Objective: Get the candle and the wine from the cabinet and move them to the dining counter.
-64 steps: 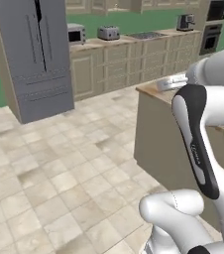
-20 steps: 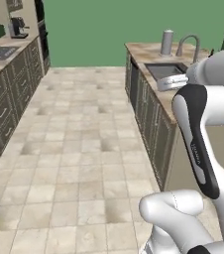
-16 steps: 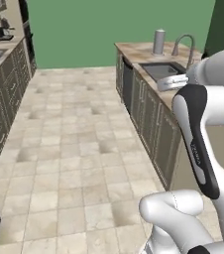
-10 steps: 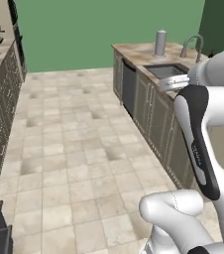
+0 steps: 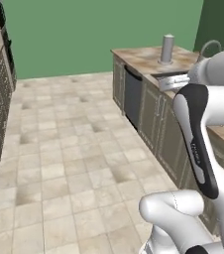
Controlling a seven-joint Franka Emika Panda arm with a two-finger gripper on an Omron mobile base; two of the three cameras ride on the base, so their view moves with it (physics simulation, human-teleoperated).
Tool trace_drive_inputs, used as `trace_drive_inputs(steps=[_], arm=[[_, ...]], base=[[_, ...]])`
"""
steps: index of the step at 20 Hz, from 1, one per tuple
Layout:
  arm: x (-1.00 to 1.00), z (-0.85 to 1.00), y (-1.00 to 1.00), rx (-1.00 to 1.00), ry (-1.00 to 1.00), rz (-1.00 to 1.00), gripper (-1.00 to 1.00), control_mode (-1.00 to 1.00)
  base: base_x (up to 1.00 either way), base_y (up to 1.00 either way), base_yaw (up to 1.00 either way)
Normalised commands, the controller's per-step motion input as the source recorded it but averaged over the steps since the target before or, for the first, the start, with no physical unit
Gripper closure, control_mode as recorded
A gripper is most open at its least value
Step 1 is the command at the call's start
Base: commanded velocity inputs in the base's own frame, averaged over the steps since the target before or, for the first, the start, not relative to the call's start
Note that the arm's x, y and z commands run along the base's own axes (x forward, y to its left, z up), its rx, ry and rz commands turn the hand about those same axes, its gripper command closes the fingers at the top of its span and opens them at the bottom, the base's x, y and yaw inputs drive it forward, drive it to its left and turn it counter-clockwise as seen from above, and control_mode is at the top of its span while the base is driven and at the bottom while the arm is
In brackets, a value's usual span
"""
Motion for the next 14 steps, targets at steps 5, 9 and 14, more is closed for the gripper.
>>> trace_drive_inputs(steps=[5,9,14], arm=[[0.00,0.00,0.00,0.00,0.00,0.00,-1.00,1.00],[0.00,0.00,0.00,0.00,0.00,0.00,-1.00,1.00],[0.00,0.00,0.00,0.00,0.00,0.00,-1.00,1.00]], base=[[1.00,0.00,-0.06],[1.00,0.09,-0.01],[1.00,0.20,0.00]])
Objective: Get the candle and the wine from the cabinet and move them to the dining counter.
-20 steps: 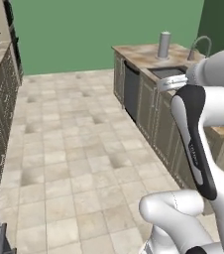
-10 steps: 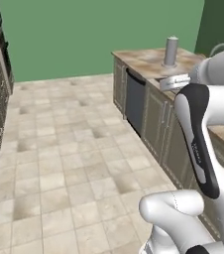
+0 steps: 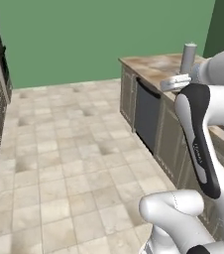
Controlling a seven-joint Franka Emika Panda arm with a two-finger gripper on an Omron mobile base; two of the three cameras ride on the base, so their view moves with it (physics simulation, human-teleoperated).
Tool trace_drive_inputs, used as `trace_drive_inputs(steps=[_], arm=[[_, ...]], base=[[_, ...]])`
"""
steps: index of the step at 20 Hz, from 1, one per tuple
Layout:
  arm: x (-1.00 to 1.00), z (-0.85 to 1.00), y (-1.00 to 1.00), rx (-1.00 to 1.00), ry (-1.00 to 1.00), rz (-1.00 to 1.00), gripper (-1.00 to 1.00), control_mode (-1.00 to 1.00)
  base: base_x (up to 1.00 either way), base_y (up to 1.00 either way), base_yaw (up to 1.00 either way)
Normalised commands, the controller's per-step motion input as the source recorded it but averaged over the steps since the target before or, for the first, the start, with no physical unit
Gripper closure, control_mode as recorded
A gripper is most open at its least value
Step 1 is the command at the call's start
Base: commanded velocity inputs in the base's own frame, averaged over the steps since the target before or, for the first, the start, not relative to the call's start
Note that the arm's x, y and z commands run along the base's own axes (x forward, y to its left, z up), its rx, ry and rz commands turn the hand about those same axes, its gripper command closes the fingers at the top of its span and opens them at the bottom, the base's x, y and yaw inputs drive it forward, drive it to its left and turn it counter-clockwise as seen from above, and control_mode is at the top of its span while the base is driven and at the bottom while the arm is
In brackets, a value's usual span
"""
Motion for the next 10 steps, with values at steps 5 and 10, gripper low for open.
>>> trace_drive_inputs(steps=[5,10], arm=[[0.00,0.00,0.00,0.00,0.00,0.00,-1.00,1.00],[0.00,0.00,0.00,0.00,0.00,0.00,-1.00,1.00]], base=[[1.00,0.35,0.00],[1.00,0.56,0.09]])
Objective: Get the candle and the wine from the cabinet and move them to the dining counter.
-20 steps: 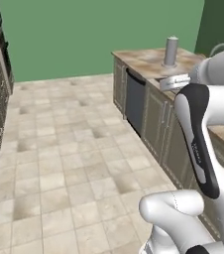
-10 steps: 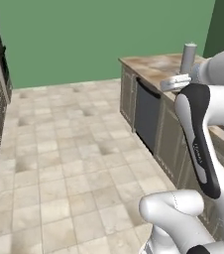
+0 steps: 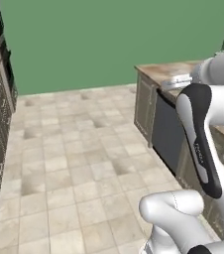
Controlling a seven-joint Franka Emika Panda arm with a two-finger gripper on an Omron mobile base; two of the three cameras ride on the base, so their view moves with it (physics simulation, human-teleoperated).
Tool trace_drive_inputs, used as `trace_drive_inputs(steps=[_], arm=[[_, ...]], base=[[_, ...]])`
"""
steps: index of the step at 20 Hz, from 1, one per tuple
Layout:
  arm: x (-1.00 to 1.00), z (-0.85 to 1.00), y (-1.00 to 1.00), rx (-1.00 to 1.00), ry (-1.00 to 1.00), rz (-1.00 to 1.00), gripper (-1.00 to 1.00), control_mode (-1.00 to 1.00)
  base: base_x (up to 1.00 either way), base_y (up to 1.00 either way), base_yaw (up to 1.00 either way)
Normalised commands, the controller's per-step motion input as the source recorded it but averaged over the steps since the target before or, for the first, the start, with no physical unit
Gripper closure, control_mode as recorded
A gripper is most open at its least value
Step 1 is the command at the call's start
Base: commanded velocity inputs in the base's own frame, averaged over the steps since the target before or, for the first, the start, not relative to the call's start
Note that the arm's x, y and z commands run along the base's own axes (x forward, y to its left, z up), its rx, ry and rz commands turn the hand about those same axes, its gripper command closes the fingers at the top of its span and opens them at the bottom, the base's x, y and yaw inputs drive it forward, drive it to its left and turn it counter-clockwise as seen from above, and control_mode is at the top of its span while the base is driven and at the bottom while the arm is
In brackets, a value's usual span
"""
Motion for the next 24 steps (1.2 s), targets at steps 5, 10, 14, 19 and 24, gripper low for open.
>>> trace_drive_inputs(steps=[5,10,14,19,24], arm=[[0.00,0.00,0.00,0.00,0.00,0.00,-1.00,1.00],[0.00,0.00,0.00,0.00,0.00,0.00,-1.00,1.00],[0.00,0.00,0.00,0.00,0.00,0.00,-1.00,1.00],[0.00,0.00,0.00,0.00,0.00,0.00,-1.00,1.00],[0.00,0.00,0.00,0.00,0.00,0.00,-1.00,1.00]], base=[[0.96,0.29,0.43],[0.25,0.00,0.92],[0.11,0.00,0.96],[0.08,0.00,0.97],[0.44,0.00,0.88]])
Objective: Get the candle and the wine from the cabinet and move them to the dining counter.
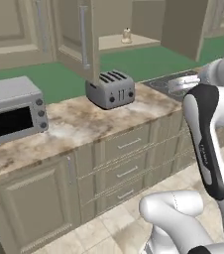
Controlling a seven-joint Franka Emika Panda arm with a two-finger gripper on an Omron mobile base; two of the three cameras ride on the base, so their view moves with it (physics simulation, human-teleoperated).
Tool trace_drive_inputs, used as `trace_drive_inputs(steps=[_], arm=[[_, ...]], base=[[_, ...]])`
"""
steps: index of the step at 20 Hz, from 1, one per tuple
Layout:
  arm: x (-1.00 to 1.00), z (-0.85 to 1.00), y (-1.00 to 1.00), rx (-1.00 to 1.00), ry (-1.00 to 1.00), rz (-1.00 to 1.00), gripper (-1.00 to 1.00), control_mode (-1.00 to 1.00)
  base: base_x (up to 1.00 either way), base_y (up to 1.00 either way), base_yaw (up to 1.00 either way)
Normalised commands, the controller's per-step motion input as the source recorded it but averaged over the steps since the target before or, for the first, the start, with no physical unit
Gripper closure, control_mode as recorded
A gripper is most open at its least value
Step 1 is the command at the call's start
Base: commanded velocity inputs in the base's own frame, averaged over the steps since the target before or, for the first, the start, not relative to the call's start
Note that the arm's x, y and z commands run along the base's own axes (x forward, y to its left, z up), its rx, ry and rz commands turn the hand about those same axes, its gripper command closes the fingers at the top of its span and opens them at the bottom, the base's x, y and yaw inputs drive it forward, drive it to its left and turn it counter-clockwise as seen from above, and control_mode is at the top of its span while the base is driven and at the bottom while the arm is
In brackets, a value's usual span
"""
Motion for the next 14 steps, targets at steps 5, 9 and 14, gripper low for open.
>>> trace_drive_inputs(steps=[5,9,14], arm=[[0.00,0.00,0.00,0.00,0.00,0.00,-1.00,1.00],[0.00,0.00,0.00,0.00,0.00,0.00,-1.00,1.00],[0.00,0.00,0.00,0.00,0.00,0.00,-1.00,1.00]], base=[[0.93,-0.13,0.69],[1.00,-0.43,0.23],[0.66,-0.63,0.01]])
